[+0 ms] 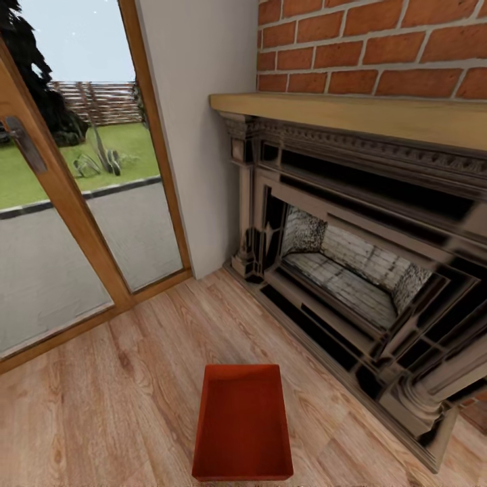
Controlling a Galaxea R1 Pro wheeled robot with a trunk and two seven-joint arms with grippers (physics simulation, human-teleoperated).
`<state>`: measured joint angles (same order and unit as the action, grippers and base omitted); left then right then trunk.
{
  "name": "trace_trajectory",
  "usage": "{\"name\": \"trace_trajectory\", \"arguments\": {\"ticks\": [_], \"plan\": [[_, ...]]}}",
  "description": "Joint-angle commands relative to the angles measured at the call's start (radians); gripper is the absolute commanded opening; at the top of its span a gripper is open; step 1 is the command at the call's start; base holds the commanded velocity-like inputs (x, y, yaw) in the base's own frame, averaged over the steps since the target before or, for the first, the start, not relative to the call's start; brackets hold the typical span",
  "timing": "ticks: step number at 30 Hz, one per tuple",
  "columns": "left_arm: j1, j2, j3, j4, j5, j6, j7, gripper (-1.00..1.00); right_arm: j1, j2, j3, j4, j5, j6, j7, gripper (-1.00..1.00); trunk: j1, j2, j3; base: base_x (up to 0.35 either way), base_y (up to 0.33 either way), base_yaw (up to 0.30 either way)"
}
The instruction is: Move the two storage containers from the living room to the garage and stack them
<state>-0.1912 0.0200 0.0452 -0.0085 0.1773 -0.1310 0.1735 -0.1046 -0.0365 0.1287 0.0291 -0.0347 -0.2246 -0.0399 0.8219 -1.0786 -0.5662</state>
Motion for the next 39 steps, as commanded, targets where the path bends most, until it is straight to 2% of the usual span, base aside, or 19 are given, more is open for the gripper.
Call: {"name": "trace_trajectory", "arguments": {"ticks": [1, 14, 19, 39], "plan": [[-0.001, 0.000, 0.004, 0.001, 0.005, -0.004, 0.000, 1.00, -0.001, 0.000, 0.008, 0.003, -0.004, -0.005, -0.003, 1.00, 0.000, -0.001, -0.002, 0.000, 0.000, 0.000], [-0.001, 0.000, 0.004, 0.001, 0.004, -0.004, 0.000, 1.00, -0.001, -0.003, 0.006, 0.003, -0.004, 0.002, 0.003, 1.00, 0.000, -0.001, -0.023, 0.000, 0.000, 0.000], [-0.001, 0.000, 0.004, 0.001, 0.004, -0.004, 0.000, 1.00, -0.001, -0.001, 0.007, 0.003, -0.002, 0.038, 0.010, 1.00, 0.000, -0.001, -0.031, 0.000, 0.000, 0.000], [-0.001, 0.000, 0.004, 0.001, 0.004, -0.004, 0.000, 1.00, -0.001, 0.000, 0.005, 0.003, 0.005, 0.033, 0.009, 1.00, 0.000, -0.001, -0.063, 0.000, 0.000, 0.000]]}}
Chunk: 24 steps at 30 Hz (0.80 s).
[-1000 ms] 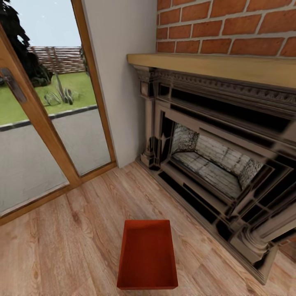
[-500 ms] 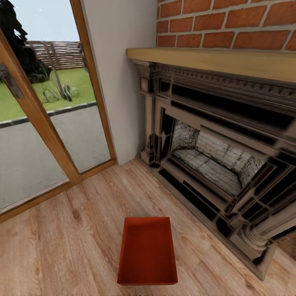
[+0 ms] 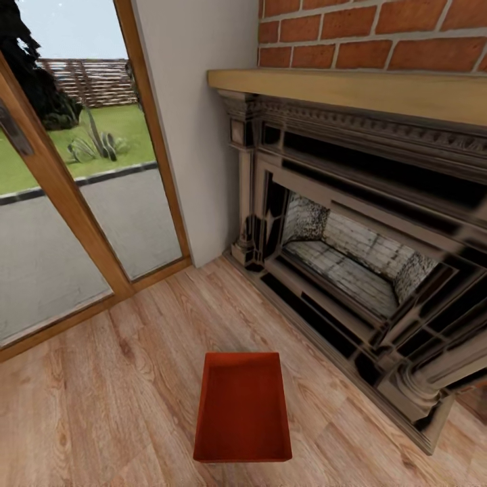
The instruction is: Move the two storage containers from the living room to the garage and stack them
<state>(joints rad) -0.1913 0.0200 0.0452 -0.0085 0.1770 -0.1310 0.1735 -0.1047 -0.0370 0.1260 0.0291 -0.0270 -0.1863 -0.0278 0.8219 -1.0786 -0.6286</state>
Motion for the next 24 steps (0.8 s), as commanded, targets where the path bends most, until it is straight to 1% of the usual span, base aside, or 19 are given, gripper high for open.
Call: {"name": "trace_trajectory", "arguments": {"ticks": [1, 24], "plan": [[0.000, 0.000, 0.004, 0.001, 0.004, -0.004, 0.000, 1.00, -0.001, 0.000, 0.008, 0.003, -0.002, -0.005, -0.003, 1.00, 0.000, 0.000, -0.002, 0.000, 0.000, 0.000], [0.000, 0.000, 0.004, 0.001, 0.004, -0.004, 0.000, 1.00, -0.001, 0.000, 0.008, 0.003, -0.001, -0.007, -0.003, 1.00, 0.000, 0.000, -0.039, 0.000, 0.000, 0.000]]}}
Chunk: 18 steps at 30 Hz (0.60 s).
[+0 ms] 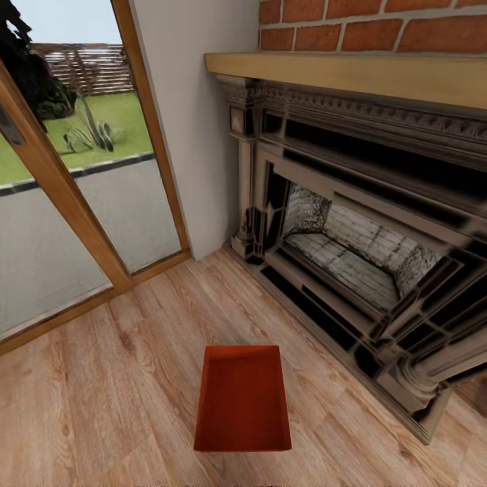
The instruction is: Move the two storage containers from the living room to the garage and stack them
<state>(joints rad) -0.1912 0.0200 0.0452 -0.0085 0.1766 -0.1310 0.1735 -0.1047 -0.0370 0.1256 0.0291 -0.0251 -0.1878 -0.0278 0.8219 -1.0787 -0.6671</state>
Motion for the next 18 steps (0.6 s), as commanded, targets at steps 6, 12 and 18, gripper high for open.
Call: {"name": "trace_trajectory", "arguments": {"ticks": [6, 12, 18], "plan": [[0.000, 0.000, 0.004, 0.001, 0.004, -0.004, 0.000, 1.00, -0.001, 0.001, 0.008, 0.003, -0.003, -0.005, -0.003, 1.00, 0.000, 0.000, -0.010, 0.000, 0.000, 0.000], [0.000, 0.000, 0.004, 0.001, 0.005, -0.004, 0.000, 1.00, -0.001, 0.002, 0.010, 0.003, -0.003, -0.004, -0.011, 1.00, 0.000, 0.000, -0.020, 0.000, 0.000, 0.000], [-0.001, 0.000, 0.004, 0.001, 0.005, -0.004, 0.000, 1.00, -0.001, 0.002, 0.012, 0.003, -0.003, -0.003, -0.012, 1.00, 0.000, 0.000, -0.029, 0.000, 0.000, 0.000]]}}
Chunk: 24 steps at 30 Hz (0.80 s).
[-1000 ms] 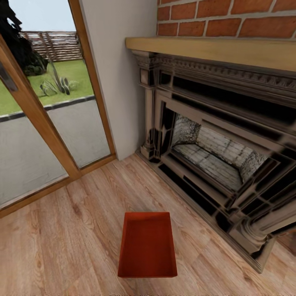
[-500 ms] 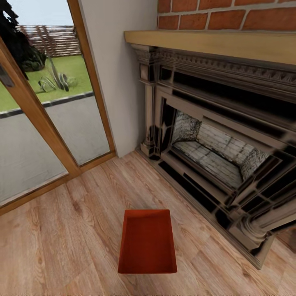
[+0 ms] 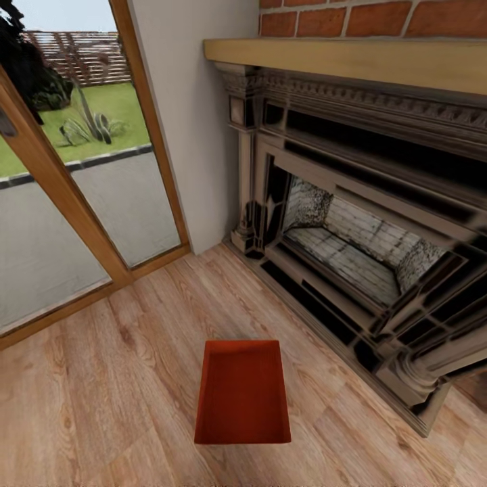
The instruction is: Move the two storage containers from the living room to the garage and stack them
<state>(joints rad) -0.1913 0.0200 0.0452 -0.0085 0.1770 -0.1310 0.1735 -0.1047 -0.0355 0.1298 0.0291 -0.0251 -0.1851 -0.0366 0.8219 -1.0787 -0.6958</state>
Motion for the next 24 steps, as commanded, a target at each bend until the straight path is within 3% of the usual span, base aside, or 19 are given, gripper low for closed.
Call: {"name": "trace_trajectory", "arguments": {"ticks": [1, 24], "plan": [[0.000, 0.000, 0.004, 0.001, 0.004, -0.004, 0.000, 1.00, -0.001, 0.000, 0.008, 0.003, -0.003, -0.005, -0.003, 1.00, 0.000, 0.000, -0.002, 0.000, 0.000, 0.000], [0.000, 0.000, 0.004, 0.001, 0.004, -0.004, 0.000, 1.00, -0.001, 0.000, 0.008, 0.003, -0.003, -0.007, -0.003, 1.00, 0.000, 0.000, -0.039, 0.000, 0.000, 0.000]]}}
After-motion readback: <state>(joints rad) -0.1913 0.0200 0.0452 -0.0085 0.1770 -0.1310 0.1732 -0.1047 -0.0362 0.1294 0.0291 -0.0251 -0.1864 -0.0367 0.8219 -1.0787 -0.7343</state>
